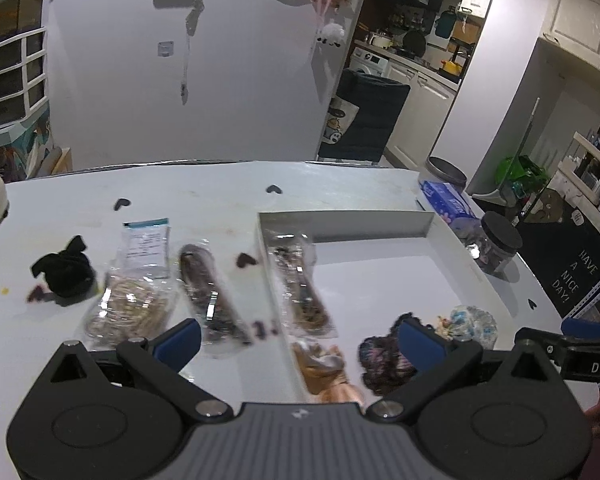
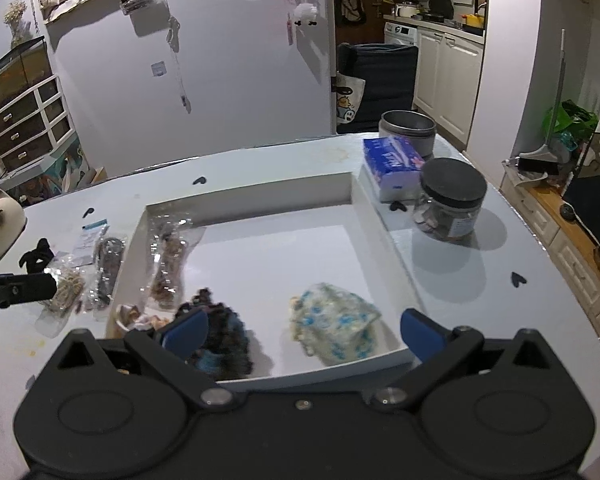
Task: Organize soft objects
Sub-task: 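Withdraw both grippers from the tray toward the remaining bags, then grasp the bag of beige cords with the left gripper while the right grasps the dark-cord bag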
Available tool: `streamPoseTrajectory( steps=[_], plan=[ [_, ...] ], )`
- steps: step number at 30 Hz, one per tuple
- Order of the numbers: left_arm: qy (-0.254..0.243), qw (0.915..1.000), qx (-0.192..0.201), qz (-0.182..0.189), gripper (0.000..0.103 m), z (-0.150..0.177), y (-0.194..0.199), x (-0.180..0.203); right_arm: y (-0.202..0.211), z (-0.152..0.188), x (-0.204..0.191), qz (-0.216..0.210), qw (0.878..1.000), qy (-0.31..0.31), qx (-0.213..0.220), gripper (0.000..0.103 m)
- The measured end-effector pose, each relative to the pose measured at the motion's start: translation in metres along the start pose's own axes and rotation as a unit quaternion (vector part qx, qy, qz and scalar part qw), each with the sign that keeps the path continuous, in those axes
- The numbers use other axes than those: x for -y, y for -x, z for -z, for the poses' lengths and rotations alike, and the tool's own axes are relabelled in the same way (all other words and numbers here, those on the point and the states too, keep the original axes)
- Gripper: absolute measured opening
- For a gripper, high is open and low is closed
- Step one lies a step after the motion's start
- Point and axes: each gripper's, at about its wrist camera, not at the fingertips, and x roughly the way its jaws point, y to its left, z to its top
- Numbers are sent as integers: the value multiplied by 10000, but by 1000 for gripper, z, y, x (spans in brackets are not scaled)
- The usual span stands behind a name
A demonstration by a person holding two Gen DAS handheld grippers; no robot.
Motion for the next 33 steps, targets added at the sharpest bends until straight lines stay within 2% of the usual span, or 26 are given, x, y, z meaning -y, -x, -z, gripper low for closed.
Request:
streamPoseTrajectory(
  steps=[15, 25, 33],
  plan=[
    [107, 9999, 68, -116, 103, 1, 26, -80, -1, 2, -88, -34, 10000, 59, 38, 103],
    [132, 9999, 45, -40, 103, 5, 30, -122, -5, 6, -139, -79, 9999, 111, 32, 103],
    [-187, 9996, -120, -181, 103, 7, 14, -140, -4, 6, -165, 22, 9999, 114, 41, 103]
  ],
)
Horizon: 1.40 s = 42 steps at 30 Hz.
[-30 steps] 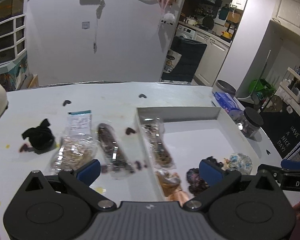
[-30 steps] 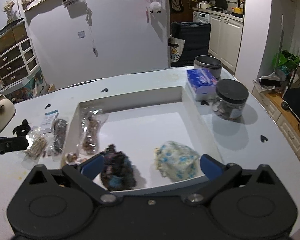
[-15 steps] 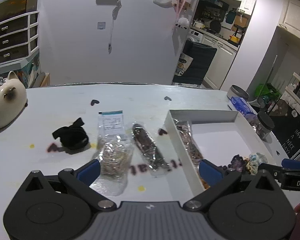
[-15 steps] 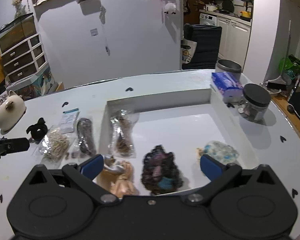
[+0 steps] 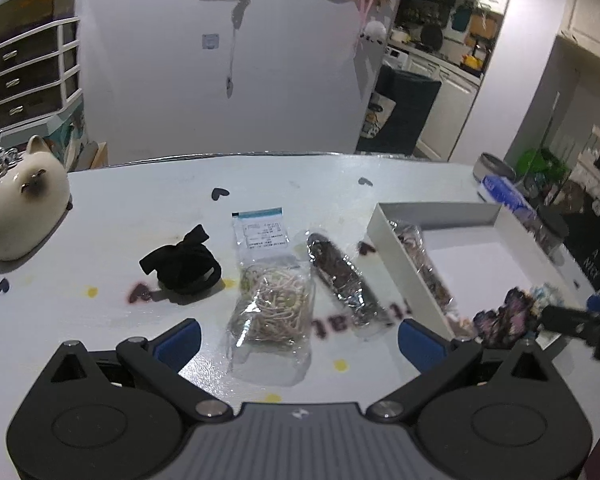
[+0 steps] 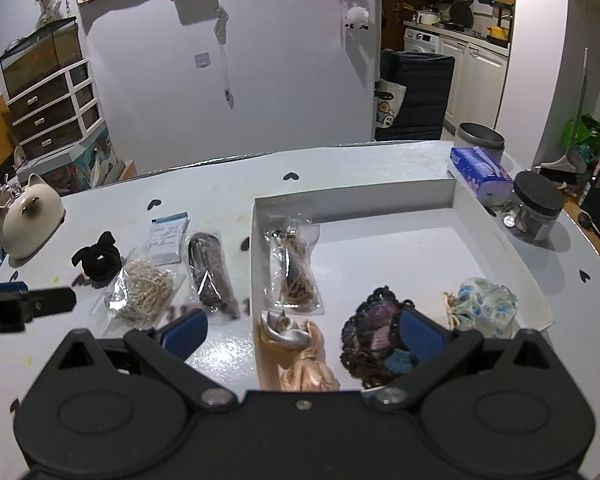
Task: Organize soft objects
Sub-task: 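Grasp the bag of beige cords with the left gripper while the right grasps the dark-cord bag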
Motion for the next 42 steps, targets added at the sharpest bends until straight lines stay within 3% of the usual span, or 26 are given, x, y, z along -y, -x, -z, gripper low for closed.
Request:
streamPoseTrajectory(
  steps=[7, 11, 15, 20, 28, 36, 42],
  plan=[
    [-666, 9971, -228, -298, 103, -1, -48, 2, 4, 0, -8, 138, 9998, -107, 8, 103],
    [-774, 9952, -367, -470, 103, -2, -80, 5, 5, 0, -10, 242, 9996, -153, -13, 103],
    [-1116, 9901, -205, -825, 103, 0, -104, 17, 5, 1, -11, 339, 9992, -203, -12, 103],
    [-1631, 9825, -74, -900, 103, 8, -124, 28, 0, 0, -13, 397, 9990, -182, -44, 103],
    [-1916, 9743, 28, -1182, 84, 16, -140, 29, -20, -15, -24, 196, 9998, -25, 23, 103],
    [-1864, 9765, 51, -1078, 71, 23, -134, 8, -65, -43, -51, -226, 9990, 382, -9, 103],
    [-1584, 9839, 33, -822, 66, 25, -121, -14, -107, -55, -80, -649, 9923, 1020, -255, 76]
  ],
)
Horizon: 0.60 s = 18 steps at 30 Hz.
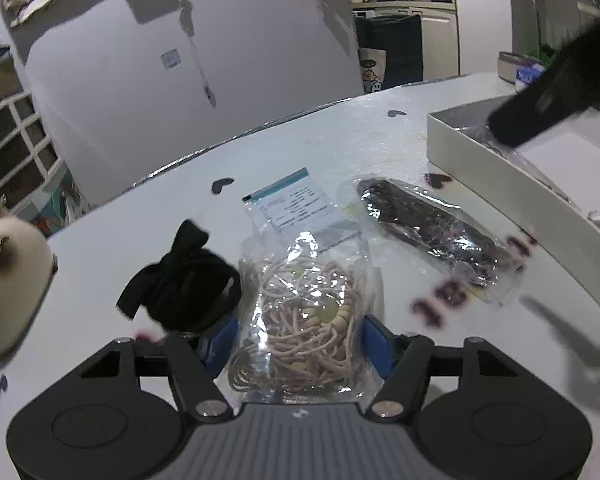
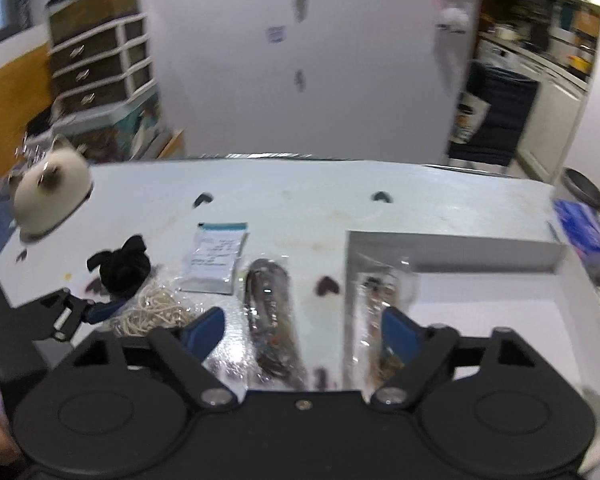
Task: Organize soft objects
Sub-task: 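Grasp the bag of beige cords with the left gripper while the right grasps the dark-cord bag, then lift both cord bags and carry them over the white tray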
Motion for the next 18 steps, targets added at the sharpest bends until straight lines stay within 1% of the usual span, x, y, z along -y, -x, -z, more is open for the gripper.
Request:
streamPoseTrajectory(
  steps=[1, 2, 4, 7, 11, 14, 18],
  plan=[
    [63, 10000, -19, 34, 66, 1, 2, -3, -6, -2, -3, -24, 9999, 96, -43, 71],
    [140, 9999, -40, 78, 65, 4, 4, -7, -14, -4, -6, -67, 9998, 187, -102, 69],
    [269, 9995, -83, 151, 64, 10, 10, -15, -31, -7, -11, -184, 9991, 273, -258, 59],
    [335, 9989, -176, 282, 62, 19, 18, -22, -57, -9, -16, -304, 9976, 336, -516, 53],
    [292, 9979, -391, 433, 62, 26, 27, -27, -86, -8, -18, -327, 9951, 408, -837, 51],
    [353, 9972, -503, 433, 62, 25, 28, -28, -104, -7, -19, -323, 9932, 410, -1042, 46],
    [472, 9965, -558, 404, 65, 19, 26, -28, -116, -7, -15, -312, 9927, 226, -1143, 44]
  ],
)
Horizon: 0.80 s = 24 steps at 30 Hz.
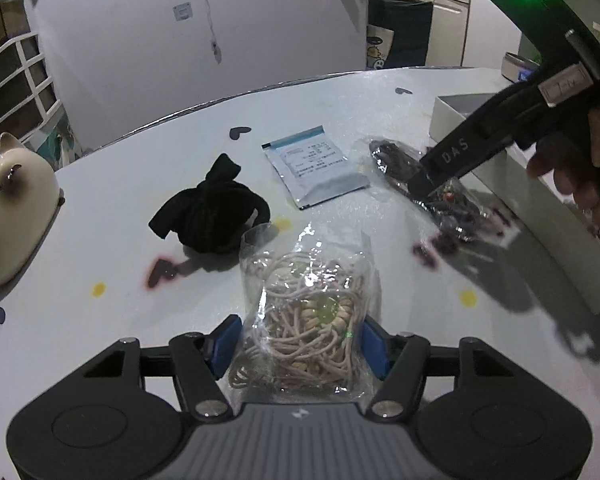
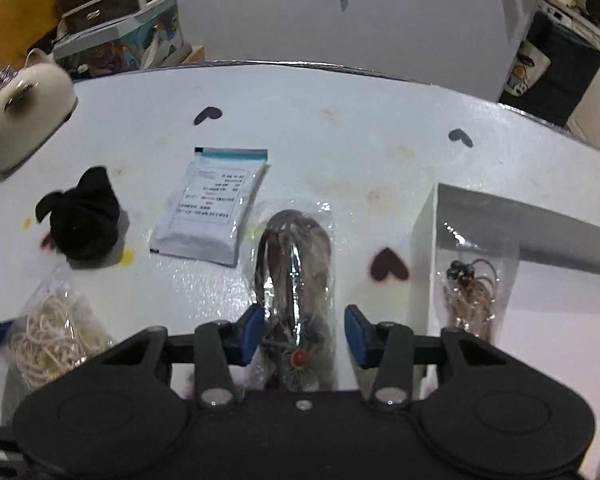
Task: Organize soft objects
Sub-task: 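Lift both cord bags and carry them over the white tray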
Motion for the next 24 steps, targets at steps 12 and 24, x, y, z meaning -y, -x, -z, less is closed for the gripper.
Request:
streamPoseTrajectory(
  steps=[12, 24],
  plan=[
    [139, 9997, -189, 70, 66, -18, -7, 3, 13, 25, -17, -147, 9998, -31, -121, 29],
    [457, 9983, -157, 319, 52, -11, 3, -1, 40, 68, -29, -288, 9992, -177, -190, 17]
  ],
)
